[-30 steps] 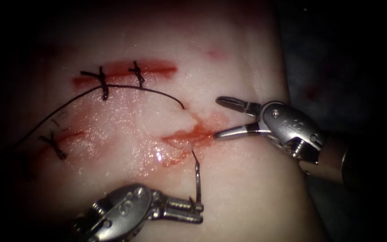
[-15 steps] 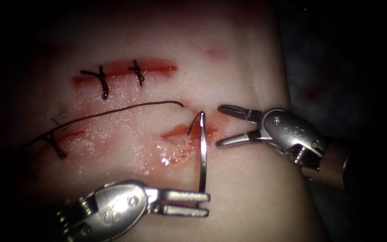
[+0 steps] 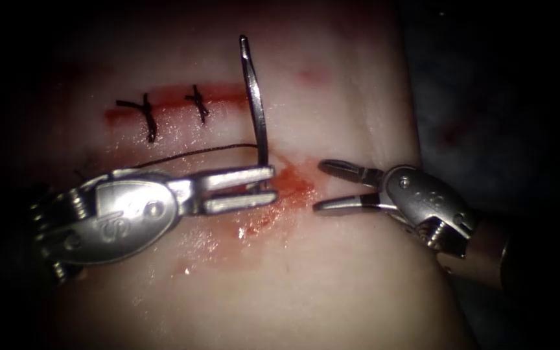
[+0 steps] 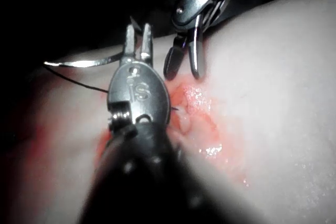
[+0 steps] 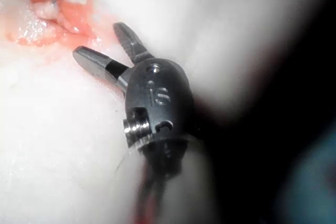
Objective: Wound Closure
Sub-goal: Grasp needle with left hand and pull the rest of the way through skin, then use left hand to pass needle to right gripper
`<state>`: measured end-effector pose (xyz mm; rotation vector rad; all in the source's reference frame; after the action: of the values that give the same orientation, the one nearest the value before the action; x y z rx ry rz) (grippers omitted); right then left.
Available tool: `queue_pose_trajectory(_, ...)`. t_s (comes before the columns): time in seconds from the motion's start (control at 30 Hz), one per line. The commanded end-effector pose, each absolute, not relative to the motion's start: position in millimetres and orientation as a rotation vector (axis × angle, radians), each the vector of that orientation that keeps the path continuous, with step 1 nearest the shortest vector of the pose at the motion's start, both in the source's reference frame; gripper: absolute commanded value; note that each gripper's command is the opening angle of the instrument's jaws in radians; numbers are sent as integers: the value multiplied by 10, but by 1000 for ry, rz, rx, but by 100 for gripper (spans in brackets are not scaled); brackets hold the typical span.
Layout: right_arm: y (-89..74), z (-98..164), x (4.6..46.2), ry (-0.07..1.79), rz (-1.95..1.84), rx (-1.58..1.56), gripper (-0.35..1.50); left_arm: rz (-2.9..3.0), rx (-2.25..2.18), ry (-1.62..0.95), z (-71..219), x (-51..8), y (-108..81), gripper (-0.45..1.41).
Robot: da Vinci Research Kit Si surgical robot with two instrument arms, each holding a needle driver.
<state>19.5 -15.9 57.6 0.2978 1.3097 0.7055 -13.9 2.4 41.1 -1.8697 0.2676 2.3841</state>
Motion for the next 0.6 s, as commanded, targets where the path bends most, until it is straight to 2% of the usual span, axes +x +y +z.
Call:
queue_pose_trajectory(0.03,-159,580,201,1311,725,314,17,2392,-1866,282,417,-143,29,-45)
queue_pose_trajectory(0.13,-158,578,201,1308,767,349,24,2424,-1856,328,421,-141,28,-45)
queue_pose_trajectory(0.23,-157,573,202,1298,870,434,49,2449,-1845,377,431,-141,21,-45)
queue_pose_trajectory(0.3,-157,569,204,1300,926,476,81,2467,-1834,413,441,-142,13,-45)
queue_pose_trajectory(0.4,-156,561,207,1286,996,536,111,2491,-1815,456,458,-145,-2,-45)
queue_pose_trajectory(0.6,-152,547,212,1270,1075,637,116,2558,-1790,571,493,-151,-27,-45)
